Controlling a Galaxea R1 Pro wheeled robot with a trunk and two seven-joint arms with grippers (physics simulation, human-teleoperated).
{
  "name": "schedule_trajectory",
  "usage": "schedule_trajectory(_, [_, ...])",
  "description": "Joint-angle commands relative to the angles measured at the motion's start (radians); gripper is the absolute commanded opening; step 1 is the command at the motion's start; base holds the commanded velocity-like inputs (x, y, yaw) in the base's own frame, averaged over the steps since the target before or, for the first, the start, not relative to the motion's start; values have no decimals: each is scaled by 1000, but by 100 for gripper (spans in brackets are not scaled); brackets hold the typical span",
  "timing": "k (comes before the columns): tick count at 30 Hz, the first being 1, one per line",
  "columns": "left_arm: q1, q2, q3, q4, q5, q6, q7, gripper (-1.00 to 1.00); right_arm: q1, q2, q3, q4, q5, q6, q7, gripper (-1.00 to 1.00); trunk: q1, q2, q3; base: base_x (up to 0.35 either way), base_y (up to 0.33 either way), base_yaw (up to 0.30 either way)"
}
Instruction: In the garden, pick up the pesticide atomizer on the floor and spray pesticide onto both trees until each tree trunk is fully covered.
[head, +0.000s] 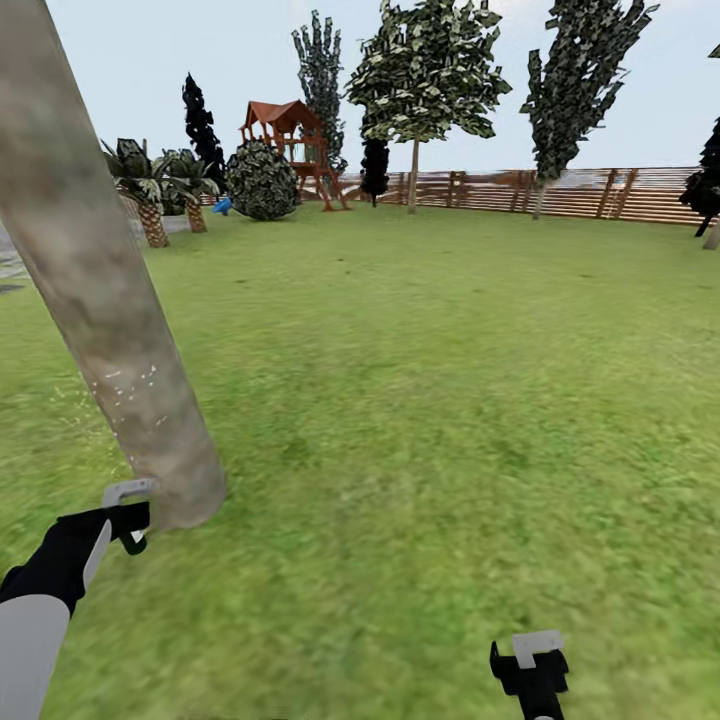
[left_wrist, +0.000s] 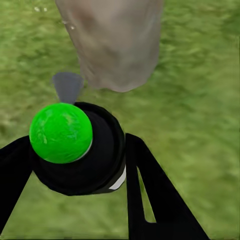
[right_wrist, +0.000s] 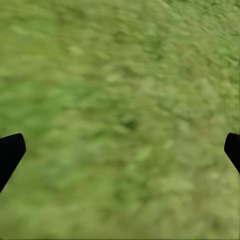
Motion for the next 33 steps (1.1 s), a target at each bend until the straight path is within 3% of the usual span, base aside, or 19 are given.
schedule_trajectory(1, [0,0,5,-1,-11,8,-10,-100,-1,0,-8,1,11,-4,-3,100,0,0,-1,9,0,269])
schedule_trajectory(11, [23,-6,-4,-3,-14,3,-9,-100,-1,0,-8,1,11,-5,-3,100,0,0,-1,1,0,260])
schedule_trajectory(21, [24,-6,-3,-1,-14,0,13,-100,-1,0,-8,1,11,-5,-3,100,0,0,-1,152,-96,14])
schedule_trajectory(33, [26,0,-1,18,-15,1,10,-100,-1,0,-8,2,11,-3,-1,100,0,0,-1,30,-255,0])
